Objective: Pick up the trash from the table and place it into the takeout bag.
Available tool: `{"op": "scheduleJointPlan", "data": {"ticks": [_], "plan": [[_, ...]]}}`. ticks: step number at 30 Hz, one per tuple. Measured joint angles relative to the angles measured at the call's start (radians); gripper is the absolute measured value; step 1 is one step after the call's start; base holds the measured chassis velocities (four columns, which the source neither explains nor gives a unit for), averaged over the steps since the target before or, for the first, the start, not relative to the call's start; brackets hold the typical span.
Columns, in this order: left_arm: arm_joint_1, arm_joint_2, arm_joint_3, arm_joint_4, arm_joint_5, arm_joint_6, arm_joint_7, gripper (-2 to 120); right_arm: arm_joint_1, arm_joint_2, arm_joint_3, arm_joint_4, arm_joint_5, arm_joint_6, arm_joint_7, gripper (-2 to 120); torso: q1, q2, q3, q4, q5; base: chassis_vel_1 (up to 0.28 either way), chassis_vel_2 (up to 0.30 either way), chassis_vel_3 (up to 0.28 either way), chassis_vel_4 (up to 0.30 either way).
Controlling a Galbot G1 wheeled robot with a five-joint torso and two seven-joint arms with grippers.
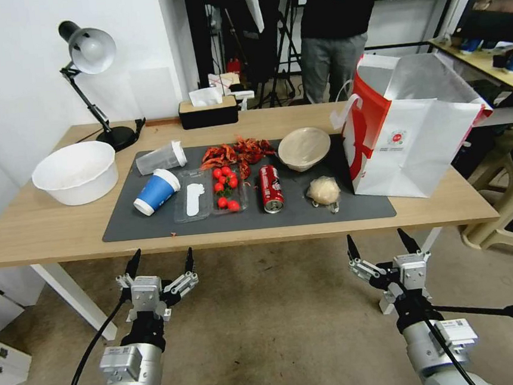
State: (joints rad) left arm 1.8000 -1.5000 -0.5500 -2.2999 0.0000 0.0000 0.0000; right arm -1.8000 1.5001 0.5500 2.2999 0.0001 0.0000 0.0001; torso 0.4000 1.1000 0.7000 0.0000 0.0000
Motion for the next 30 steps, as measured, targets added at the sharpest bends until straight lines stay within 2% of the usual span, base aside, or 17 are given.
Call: {"op": "scheduleJointPlan", "data": {"ticks": [21, 22, 23, 26, 27, 30], "plan": [[-0.001, 0.001, 0.000, -0.001, -0.005, 0.007, -0.001, 100, 0.000, 0.000, 0.000, 0.002, 0.001, -0.005, 0.000, 100, 0.000, 0.000, 0.000, 0.0000, 0.0000, 0.000, 0.000, 0.000, 0.000], [-0.003, 0.003, 0.001, -0.013, -0.023, 0.037, -0.004, 100, 0.000, -0.002, 0.000, 0.005, 0.007, -0.016, -0.002, 100, 0.000, 0.000, 0.000, 0.0000, 0.0000, 0.000, 0.000, 0.000, 0.000], [-0.003, 0.003, 0.001, -0.013, -0.023, 0.037, -0.004, 100, 0.000, -0.002, 0.000, 0.005, 0.007, -0.016, -0.002, 100, 0.000, 0.000, 0.000, 0.0000, 0.0000, 0.000, 0.000, 0.000, 0.000], [-0.013, 0.012, 0.005, -0.050, -0.076, 0.128, -0.016, 100, -0.005, -0.014, 0.006, 0.041, 0.047, -0.095, -0.019, 100, 0.000, 0.000, 0.000, 0.0000, 0.0000, 0.000, 0.000, 0.000, 0.000], [-0.013, 0.012, 0.005, -0.050, -0.076, 0.128, -0.016, 100, -0.005, -0.014, 0.006, 0.041, 0.047, -0.095, -0.019, 100, 0.000, 0.000, 0.000, 0.0000, 0.0000, 0.000, 0.000, 0.000, 0.000], [-0.025, 0.023, 0.010, -0.099, -0.147, 0.246, -0.032, 100, -0.011, -0.031, 0.017, 0.095, 0.111, -0.222, -0.046, 100, 0.000, 0.000, 0.000, 0.0000, 0.0000, 0.000, 0.000, 0.000, 0.000]]}}
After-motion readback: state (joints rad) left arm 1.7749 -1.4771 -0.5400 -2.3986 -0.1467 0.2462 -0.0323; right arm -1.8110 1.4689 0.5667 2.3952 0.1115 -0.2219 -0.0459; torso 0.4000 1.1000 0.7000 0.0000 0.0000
